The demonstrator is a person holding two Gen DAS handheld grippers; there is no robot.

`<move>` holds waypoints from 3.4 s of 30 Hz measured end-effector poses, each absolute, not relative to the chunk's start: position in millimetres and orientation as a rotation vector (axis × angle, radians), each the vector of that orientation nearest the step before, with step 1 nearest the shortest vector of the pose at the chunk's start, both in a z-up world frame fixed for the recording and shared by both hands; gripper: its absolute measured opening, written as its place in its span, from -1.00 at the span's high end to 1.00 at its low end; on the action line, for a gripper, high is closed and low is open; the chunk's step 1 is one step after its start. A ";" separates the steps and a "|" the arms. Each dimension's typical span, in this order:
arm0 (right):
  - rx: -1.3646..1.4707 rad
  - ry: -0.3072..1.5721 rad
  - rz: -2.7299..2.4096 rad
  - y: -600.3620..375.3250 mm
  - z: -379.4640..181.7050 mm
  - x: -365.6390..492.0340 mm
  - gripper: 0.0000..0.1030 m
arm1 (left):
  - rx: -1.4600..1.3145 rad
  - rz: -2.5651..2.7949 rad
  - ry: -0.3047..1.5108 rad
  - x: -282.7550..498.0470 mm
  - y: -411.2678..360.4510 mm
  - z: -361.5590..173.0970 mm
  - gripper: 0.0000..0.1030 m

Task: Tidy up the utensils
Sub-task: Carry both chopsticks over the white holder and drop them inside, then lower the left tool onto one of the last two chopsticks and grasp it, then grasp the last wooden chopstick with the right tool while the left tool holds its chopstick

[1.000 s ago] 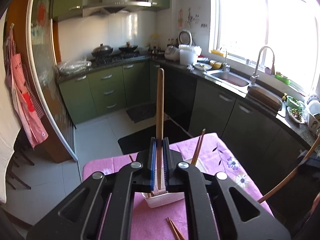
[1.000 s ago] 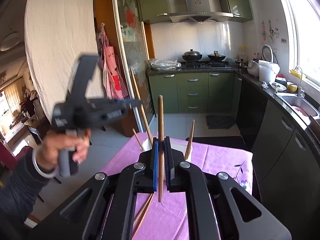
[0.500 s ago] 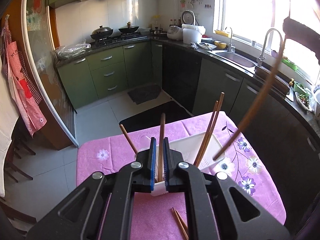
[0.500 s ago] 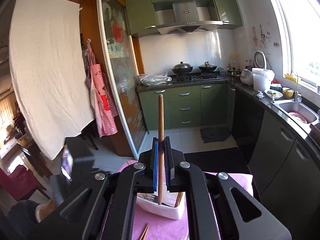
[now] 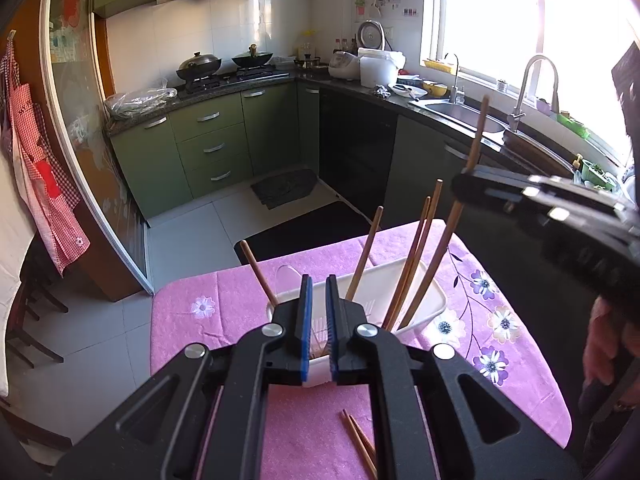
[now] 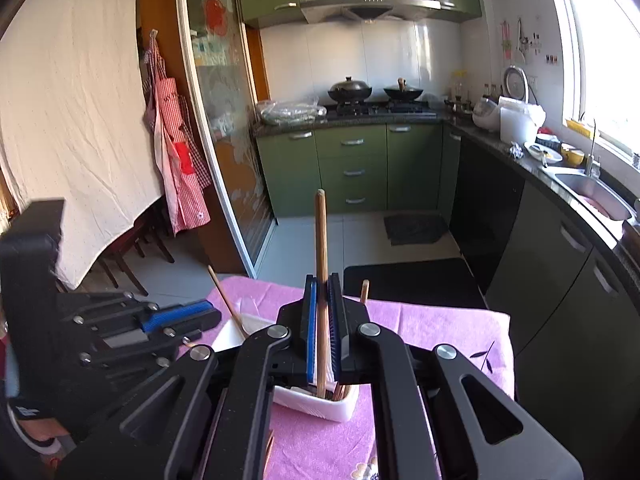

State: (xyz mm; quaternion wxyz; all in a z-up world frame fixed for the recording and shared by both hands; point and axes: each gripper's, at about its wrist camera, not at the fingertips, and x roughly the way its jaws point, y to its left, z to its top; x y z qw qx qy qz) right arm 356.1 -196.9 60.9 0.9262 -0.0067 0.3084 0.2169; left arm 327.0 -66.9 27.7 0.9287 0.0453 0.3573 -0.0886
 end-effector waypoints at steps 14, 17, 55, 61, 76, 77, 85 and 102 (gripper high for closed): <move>-0.037 0.695 0.438 -199.3 15.0 358.1 0.86 | 0.097 -0.189 0.725 321.2 -71.7 34.0 0.87; -0.028 0.684 0.440 -203.0 17.8 353.2 0.86 | 0.081 -0.202 0.715 315.9 -69.9 40.8 0.87; 0.018 0.933 0.451 -277.2 -120.2 215.1 0.37 | 0.014 -0.141 1.341 272.8 -107.6 -166.7 0.67; 0.022 0.937 0.467 -272.9 -118.9 217.9 0.37 | 0.055 -0.127 1.322 283.0 -122.0 -167.3 0.67; 0.014 0.959 0.464 -268.6 -121.5 215.3 0.35 | 0.088 -0.171 1.234 262.2 -110.8 -154.6 0.89; 0.013 0.960 0.464 -268.1 -121.2 215.4 0.35 | 0.085 -0.177 1.222 258.6 -108.7 -150.4 0.89; -0.004 0.980 0.491 -252.6 -121.0 216.7 0.24 | 0.062 -0.211 1.013 212.9 -83.0 -91.3 0.89; -0.085 1.167 0.543 -174.7 -156.6 262.3 0.24 | 0.031 -0.173 0.728 147.5 -22.6 -41.7 0.89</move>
